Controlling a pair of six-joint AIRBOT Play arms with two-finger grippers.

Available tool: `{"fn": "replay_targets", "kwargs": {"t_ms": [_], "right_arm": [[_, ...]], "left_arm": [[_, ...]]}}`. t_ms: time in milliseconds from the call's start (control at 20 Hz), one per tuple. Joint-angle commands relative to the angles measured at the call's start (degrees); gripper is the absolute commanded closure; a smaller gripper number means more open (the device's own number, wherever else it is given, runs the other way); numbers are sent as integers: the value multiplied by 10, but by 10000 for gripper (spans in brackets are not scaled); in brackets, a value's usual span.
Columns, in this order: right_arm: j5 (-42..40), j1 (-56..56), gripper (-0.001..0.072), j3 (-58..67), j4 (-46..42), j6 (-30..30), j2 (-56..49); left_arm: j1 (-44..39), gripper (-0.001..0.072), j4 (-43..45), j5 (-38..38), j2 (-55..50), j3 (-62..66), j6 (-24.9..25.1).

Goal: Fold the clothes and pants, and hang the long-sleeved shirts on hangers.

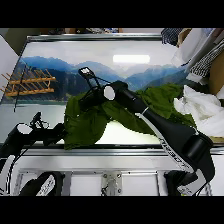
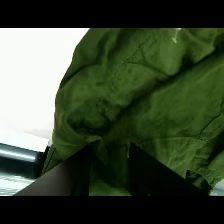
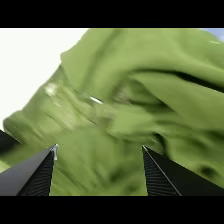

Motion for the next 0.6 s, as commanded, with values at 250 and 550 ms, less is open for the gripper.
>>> {"fn": "replay_targets", "kwargs": {"t_ms": [250,550], "right_arm": [[-66,19,128,8,83,5,-84],[-121,20,128,19,101,6,-135]], "left_arm": [[8,696,39,11,1,0,-24],[-43,696,40,16,1,0,-24]]}}
